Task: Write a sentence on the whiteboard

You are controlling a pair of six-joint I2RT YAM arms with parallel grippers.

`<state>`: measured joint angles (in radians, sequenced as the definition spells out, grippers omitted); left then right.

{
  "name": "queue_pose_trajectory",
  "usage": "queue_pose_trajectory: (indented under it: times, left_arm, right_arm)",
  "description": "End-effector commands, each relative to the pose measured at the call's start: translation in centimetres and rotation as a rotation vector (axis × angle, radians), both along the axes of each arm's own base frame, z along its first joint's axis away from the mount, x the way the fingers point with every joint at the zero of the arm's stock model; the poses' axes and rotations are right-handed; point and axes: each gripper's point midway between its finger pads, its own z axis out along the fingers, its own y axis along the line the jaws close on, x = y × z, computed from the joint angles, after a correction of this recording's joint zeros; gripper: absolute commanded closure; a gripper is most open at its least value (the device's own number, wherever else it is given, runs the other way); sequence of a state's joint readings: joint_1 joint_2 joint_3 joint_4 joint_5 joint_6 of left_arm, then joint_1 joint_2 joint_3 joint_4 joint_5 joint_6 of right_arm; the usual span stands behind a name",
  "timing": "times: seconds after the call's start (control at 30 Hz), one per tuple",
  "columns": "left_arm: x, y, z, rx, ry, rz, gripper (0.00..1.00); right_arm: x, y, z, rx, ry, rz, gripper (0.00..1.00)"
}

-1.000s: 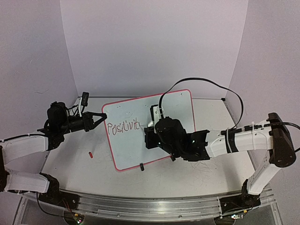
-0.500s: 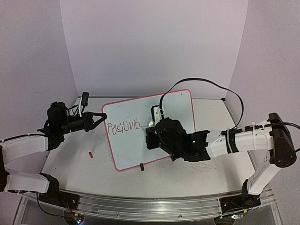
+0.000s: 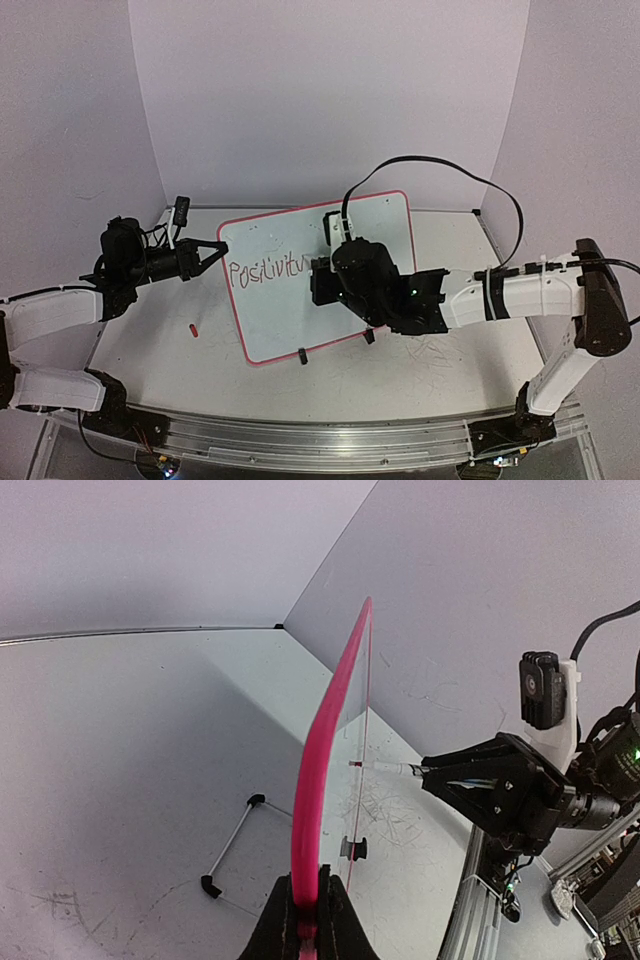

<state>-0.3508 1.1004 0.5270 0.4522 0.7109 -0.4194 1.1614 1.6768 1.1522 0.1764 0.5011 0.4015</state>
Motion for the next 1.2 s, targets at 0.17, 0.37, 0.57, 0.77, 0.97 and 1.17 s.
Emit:
queue_pose_trajectory:
  times: [0.17, 0.37, 0.57, 0.77, 0.97, 1.17]
  left_arm:
    - [-0.3, -0.5, 1.5, 0.002, -0.084, -0.028, 1.0]
    - [-0.4, -0.5, 1.8, 0.0, -0.09, -0.027, 1.0]
    - [-0.3, -0.5, 1.7, 0.001, -0.087, -0.029, 1.0]
    - [-0.3, -0.5, 1.8, 0.001, -0.088, -0.028, 1.0]
    - [-0.3, -0.5, 1.7, 0.002, -0.088, -0.03, 1.0]
    - [-0.3, -0.5, 1.6, 0.003, -0.085, -0.029, 1.0]
  right_arm:
    - [-0.4, -0.5, -1.0, 0.009, 0.036, -0.005, 1.0]
    - [-1.1, -0.9, -2.0, -0.003, 0.066, -0.004, 1.0]
    - [-1.8, -1.4, -2.8, -0.014, 0.088, -0.007, 1.0]
    - [-2.7, -1.3, -4.0, -0.025, 0.118, 0.008, 1.0]
    - [-3.0, 0.2, -3.5, -0.016, 0.117, 0.041, 1.0]
    - [-2.4, 1.8, -0.7, 0.025, 0.058, 0.066, 1.0]
